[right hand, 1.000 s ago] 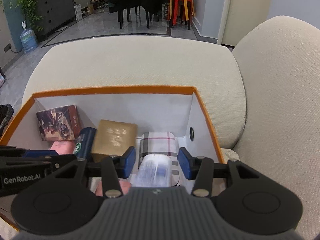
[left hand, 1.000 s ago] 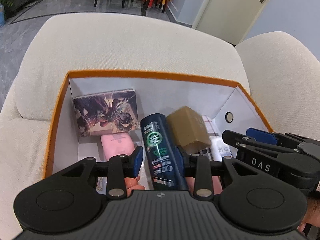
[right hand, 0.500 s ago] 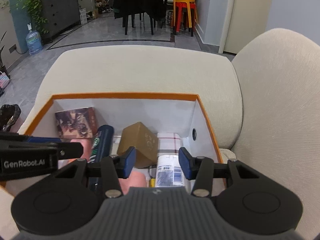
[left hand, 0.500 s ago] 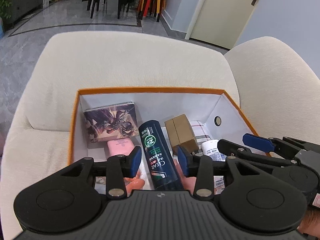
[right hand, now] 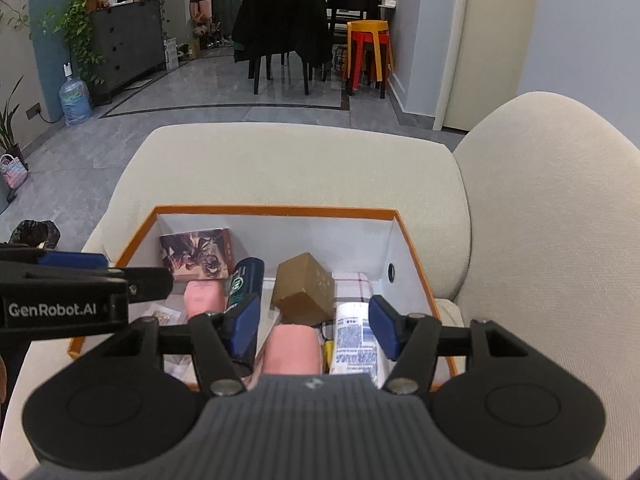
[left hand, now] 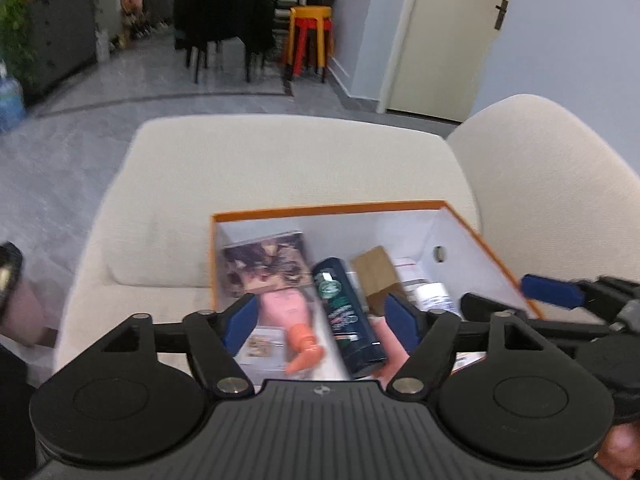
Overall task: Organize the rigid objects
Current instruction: 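Open both tools to release the bottle and spray can in the shoebox, then withdraw both tools up out of the shoebox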
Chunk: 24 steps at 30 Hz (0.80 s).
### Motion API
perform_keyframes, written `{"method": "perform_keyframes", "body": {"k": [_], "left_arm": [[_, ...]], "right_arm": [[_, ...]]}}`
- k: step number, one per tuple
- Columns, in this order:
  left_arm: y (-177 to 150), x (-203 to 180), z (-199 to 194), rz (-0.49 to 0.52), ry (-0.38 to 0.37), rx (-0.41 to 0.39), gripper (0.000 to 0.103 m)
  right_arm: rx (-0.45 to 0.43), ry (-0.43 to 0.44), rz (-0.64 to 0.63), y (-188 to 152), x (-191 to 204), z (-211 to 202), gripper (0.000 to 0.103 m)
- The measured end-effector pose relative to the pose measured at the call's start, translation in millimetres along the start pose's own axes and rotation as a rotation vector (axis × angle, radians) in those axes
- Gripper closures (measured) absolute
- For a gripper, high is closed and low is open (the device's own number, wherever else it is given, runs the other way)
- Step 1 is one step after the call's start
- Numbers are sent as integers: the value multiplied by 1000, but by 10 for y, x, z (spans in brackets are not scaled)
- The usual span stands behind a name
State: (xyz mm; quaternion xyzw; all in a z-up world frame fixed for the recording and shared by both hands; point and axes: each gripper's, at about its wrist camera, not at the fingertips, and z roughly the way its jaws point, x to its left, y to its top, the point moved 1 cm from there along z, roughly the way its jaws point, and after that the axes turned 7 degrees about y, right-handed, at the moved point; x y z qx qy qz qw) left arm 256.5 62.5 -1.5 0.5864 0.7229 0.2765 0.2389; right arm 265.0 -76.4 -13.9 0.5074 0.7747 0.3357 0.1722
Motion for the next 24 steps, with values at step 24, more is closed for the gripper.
{"method": "perform_keyframes", "body": {"k": [24], "left_arm": [[-284, -96, -66, -24, 181, -15, 2]], "right_arm": [[-215, 69, 142, -323, -255, -220, 3]]}}
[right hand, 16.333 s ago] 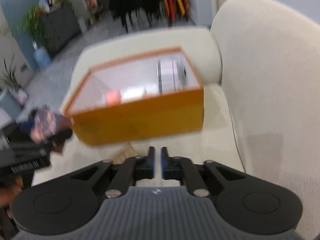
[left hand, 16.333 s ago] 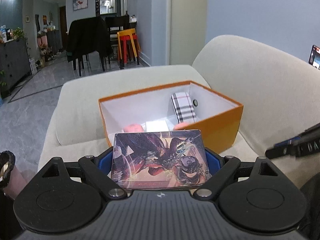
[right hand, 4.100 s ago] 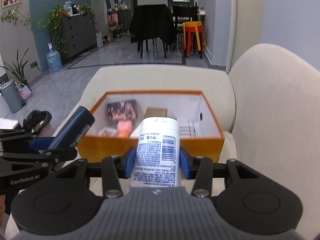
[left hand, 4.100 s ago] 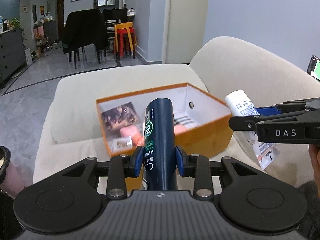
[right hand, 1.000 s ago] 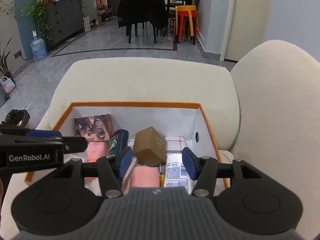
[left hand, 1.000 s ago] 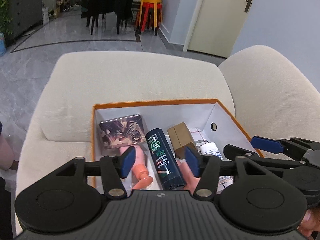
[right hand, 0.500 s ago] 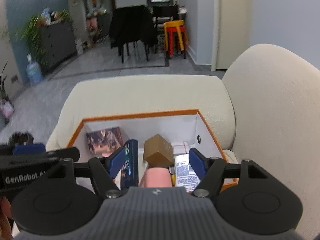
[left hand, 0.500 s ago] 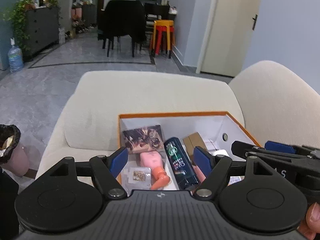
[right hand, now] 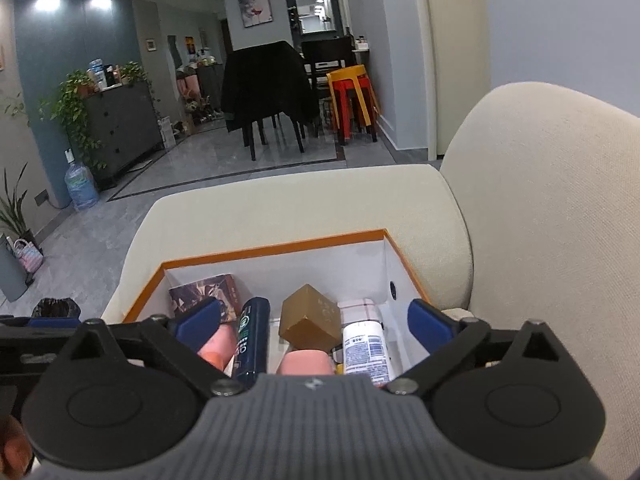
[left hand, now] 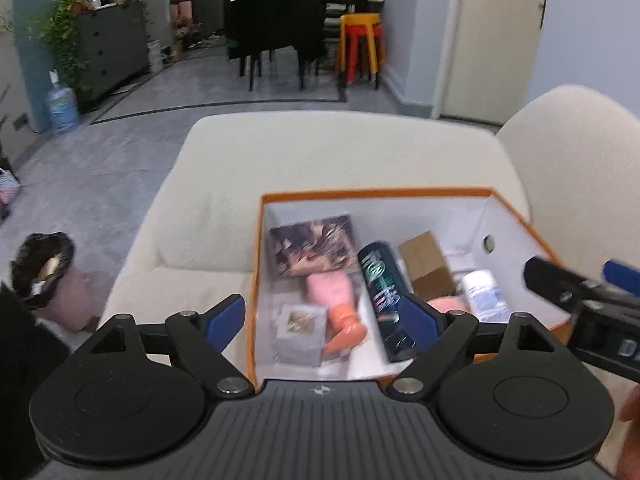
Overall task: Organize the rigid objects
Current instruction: 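Withdraw both tools up out of the shoebox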
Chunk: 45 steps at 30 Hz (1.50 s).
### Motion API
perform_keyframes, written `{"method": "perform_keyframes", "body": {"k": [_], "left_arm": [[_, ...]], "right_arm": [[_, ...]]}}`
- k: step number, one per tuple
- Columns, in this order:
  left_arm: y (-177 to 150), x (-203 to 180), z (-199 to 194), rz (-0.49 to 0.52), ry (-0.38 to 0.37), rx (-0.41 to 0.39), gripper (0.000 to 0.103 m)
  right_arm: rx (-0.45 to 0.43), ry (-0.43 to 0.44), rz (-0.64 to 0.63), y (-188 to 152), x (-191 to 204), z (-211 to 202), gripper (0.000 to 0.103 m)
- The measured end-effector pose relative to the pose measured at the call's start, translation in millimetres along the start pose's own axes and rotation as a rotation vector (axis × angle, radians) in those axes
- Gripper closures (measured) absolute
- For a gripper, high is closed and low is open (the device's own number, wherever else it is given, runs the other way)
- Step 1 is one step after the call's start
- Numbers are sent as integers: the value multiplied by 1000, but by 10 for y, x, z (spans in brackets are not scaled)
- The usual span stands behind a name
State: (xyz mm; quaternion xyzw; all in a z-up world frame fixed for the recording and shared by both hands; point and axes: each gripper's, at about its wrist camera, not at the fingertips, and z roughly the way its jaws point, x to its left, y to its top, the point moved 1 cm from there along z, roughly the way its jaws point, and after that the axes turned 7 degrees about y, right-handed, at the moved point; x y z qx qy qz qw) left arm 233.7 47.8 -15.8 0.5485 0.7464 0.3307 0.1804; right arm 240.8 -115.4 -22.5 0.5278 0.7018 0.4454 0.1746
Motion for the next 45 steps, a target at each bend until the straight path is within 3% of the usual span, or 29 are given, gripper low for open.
{"method": "perform_keyframes", "body": {"k": [3, 9, 18, 45], "left_arm": [[-85, -24, -67, 2, -6, -11, 2], [-213, -70, -94, 8, 9, 8, 2], [-263, -30, -55, -8, 18, 42, 2], [-259, -57, -86, -3, 34, 45, 2]], "right_arm": [[-5, 0, -14, -27, 17, -65, 3], [76, -14, 17, -98, 9, -72, 2], [116, -52, -47, -197, 68, -35, 3], [119, -73, -58, -216, 29, -53, 2]]}}
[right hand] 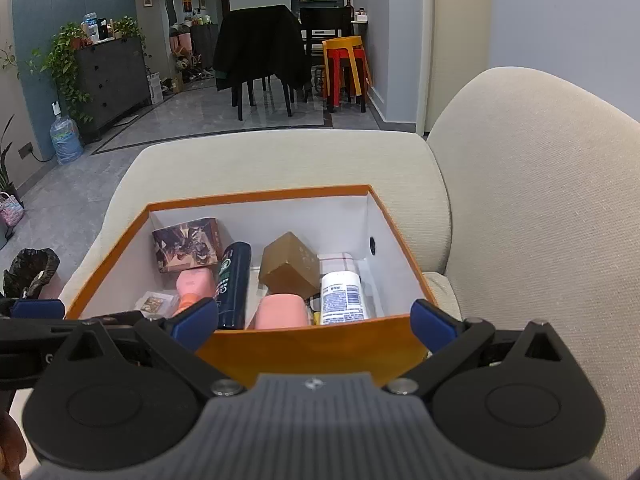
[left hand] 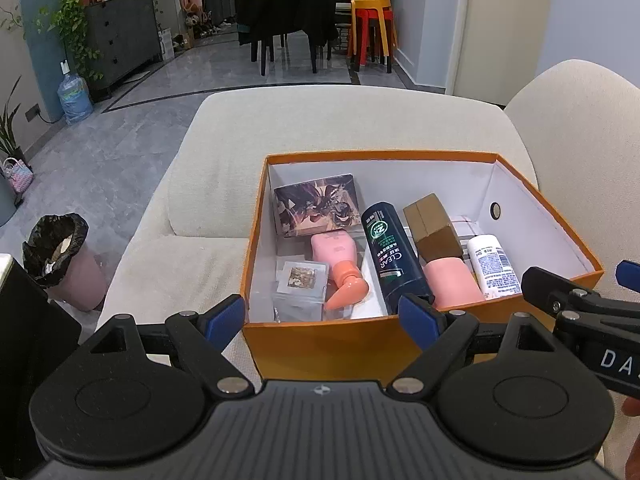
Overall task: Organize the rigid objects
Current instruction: 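Withdraw both tools up out of the shoebox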
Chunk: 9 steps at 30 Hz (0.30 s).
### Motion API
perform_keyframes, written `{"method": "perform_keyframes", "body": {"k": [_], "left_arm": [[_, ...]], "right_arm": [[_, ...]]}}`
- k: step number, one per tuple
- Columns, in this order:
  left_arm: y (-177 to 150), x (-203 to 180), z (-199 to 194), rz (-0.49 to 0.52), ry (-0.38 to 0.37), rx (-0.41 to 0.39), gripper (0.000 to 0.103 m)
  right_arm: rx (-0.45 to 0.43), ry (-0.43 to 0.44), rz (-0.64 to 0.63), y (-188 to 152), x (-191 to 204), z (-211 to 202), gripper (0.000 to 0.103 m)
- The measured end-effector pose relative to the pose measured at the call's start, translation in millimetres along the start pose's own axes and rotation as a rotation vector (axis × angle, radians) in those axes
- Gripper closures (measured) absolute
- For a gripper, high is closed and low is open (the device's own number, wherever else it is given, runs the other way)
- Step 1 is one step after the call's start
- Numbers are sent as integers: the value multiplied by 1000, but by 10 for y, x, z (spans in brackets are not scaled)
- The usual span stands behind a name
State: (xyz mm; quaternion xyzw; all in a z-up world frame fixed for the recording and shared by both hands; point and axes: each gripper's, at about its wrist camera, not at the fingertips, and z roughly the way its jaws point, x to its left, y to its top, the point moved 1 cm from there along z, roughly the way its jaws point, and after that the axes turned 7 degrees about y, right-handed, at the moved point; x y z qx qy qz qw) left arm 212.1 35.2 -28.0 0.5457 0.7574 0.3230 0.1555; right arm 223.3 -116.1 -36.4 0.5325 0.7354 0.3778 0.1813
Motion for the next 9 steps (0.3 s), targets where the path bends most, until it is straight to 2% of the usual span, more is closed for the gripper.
{"method": "perform_keyframes", "body": {"k": [9], "left_arm": [[1, -15, -13, -6, 3, -5, 2]], "right_arm": [[-1, 2, 3, -1, -4, 4, 3]]}}
